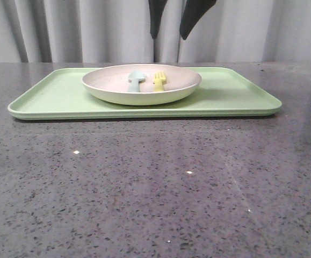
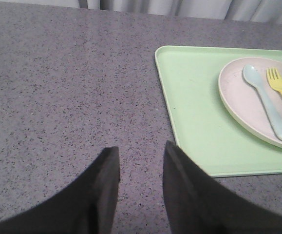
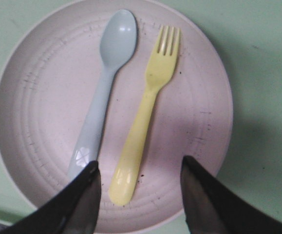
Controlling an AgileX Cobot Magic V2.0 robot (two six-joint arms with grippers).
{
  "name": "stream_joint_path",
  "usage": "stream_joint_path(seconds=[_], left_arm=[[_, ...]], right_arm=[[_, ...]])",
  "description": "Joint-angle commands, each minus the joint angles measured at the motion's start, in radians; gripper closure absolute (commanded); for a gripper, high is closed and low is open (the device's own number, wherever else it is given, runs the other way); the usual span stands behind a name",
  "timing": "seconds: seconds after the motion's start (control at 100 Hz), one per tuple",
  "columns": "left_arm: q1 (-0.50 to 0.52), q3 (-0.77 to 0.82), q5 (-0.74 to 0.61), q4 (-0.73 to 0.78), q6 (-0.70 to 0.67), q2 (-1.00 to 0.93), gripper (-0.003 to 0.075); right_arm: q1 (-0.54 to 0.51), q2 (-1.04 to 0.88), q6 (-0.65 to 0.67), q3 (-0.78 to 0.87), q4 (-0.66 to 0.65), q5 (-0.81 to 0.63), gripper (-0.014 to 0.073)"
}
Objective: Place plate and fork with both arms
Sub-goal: 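Lower the right gripper into the plate and grasp the yellow fork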
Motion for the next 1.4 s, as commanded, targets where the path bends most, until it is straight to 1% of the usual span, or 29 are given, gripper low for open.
stream_joint_path(seconds=[0.0,0.21,0.71,0.76,0.85,1.03,1.17,1.26,1.39], left_arm=[[0.002,-0.028,-0.072,-0.016,-0.014,-0.004,0.0492],[0.002,-0.028,-0.072,-0.016,-0.014,-0.004,0.0492],[0.002,-0.028,-0.07,-0.016,-0.014,-0.004,0.0492],[0.002,-0.028,-0.068,-0.016,-0.014,-0.004,0.0492],[0.002,-0.028,-0.068,-0.016,-0.009,-0.004,0.0492],[0.002,-0.028,-0.068,-0.016,-0.014,-0.004,0.0492],[0.002,-0.028,-0.068,-0.016,-0.009,-0.004,0.0492],[0.002,-0.028,-0.068,-0.016,-0.009,-0.004,0.0492],[0.002,-0.028,-0.068,-0.016,-0.009,-0.004,0.0492]], right_arm=[[0.004,0.006,0.034,-0.101,-0.026,0.038,0.0204],[0.006,0.091,0.094,-0.174,-0.026,0.074,0.0204],[0.006,0.173,0.115,-0.178,-0.029,0.096,0.0211],[0.006,0.176,0.115,-0.178,-0.029,0.101,0.0234],[0.006,0.177,0.115,-0.178,-0.03,0.101,0.031],[0.006,0.177,0.115,-0.178,-0.041,0.099,0.0503],[0.006,0.177,0.115,-0.178,-0.051,0.099,0.0624],[0.006,0.177,0.115,-0.178,-0.052,0.099,0.0657],[0.006,0.163,0.115,-0.18,-0.052,0.099,0.0659]])
